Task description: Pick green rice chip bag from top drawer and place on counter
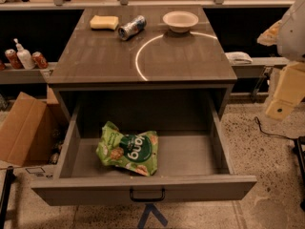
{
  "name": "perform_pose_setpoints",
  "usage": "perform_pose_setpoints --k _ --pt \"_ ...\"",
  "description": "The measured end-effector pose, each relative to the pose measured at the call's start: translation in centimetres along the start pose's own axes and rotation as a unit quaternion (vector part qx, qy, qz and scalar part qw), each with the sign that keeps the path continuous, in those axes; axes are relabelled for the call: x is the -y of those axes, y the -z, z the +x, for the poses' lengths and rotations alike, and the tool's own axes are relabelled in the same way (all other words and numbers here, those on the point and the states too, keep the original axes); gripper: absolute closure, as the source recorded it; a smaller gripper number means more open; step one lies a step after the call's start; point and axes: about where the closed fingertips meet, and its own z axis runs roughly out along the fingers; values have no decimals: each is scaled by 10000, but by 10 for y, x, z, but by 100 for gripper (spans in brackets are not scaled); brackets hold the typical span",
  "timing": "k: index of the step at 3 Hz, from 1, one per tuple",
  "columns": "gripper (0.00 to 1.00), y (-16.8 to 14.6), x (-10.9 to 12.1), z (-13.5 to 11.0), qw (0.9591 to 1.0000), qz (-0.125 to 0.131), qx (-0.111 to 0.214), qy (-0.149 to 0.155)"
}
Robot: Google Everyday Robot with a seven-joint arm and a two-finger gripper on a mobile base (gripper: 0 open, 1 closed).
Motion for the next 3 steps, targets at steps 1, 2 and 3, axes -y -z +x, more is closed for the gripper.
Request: perform_pose_setpoints --k 1,2,3 --pt "0 0 0 -1 10000 12 19 6" --pt "0 -55 -6 -28 9976 -365 573 87" --pt "0 -98 -15 -55 9914 -743 1072 80"
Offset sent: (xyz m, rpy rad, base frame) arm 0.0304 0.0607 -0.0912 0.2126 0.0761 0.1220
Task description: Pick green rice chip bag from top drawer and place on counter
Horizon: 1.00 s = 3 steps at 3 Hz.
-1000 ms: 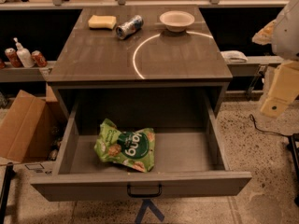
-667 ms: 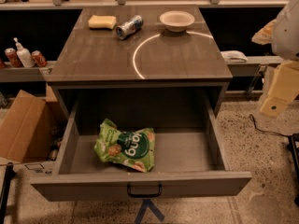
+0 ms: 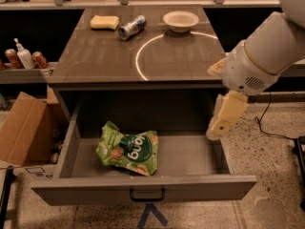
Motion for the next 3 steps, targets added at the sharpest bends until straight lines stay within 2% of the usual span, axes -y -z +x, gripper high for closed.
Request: perform_pose_setpoints --k 1,2,3 --pt "0 -50 -12 -33 9973 -442 594 -14" --pt "0 -61 -12 -34 9969 -494 605 -3" --pt "0 -100 -13 -40 9968 -586 545 86"
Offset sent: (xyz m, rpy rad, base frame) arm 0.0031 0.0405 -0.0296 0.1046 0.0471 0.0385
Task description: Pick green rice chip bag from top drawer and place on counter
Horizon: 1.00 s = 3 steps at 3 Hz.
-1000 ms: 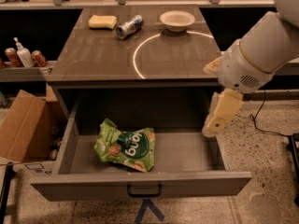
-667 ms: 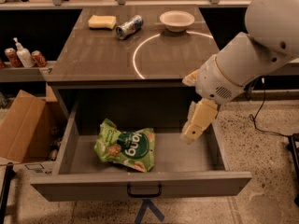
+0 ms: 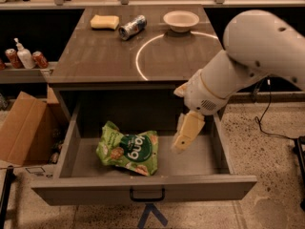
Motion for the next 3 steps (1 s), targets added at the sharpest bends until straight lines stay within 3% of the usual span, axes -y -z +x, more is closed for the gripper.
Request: perform_pose_setpoints --k 2,3 --pt "0 -71 15 -8 9998 101 -143 -112" --pt "0 -97 27 -16 9994 195 -31 -297"
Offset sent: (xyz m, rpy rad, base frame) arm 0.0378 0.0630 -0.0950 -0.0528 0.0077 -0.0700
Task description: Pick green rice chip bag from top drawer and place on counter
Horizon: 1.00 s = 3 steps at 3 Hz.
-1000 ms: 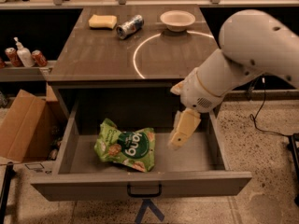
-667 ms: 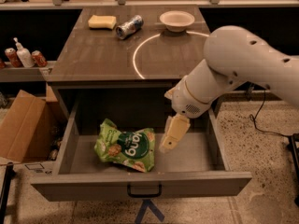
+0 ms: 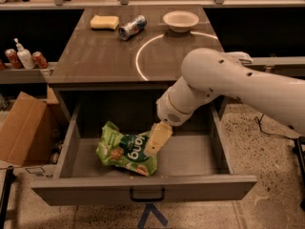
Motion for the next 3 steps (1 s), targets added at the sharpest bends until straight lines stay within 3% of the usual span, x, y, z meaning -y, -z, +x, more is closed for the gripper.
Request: perform_pose_setpoints --k 1,3 --pt "0 -26 7 -13 9999 37 120 -60" --pt "0 -81 -5 -43 9996 -204 205 24"
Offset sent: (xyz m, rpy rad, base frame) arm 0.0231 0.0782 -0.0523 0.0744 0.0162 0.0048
